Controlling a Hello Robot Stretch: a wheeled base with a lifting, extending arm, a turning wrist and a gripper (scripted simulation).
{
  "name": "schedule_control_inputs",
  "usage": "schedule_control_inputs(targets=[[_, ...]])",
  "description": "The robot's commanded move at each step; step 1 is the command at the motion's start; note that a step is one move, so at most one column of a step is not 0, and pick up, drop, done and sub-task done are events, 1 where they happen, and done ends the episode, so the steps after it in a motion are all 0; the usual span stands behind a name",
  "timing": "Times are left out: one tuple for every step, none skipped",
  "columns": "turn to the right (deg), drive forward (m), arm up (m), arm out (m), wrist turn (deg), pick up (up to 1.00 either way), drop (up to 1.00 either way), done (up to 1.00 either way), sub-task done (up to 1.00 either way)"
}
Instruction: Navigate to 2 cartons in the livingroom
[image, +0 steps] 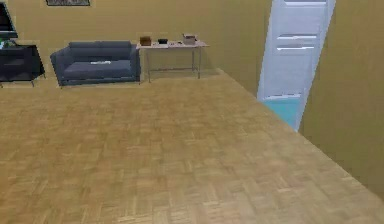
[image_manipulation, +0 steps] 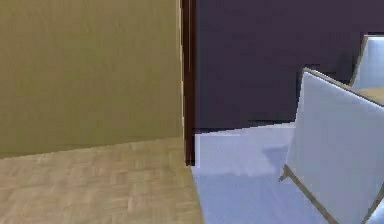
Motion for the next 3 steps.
schedule_control_inputs(targets=[[-45.0, 0.00, 0.00, 0.00, 0.0, 0.00, 0.00, 0.00, 0.00], [0.0, 0.05, 0.00, 0.00, 0.0, 0.00, 0.00, 0.00, 0.00], [30.0, 0.00, 0.00, 0.00, 0.0, 0.00, 0.00, 0.00, 0.00]])
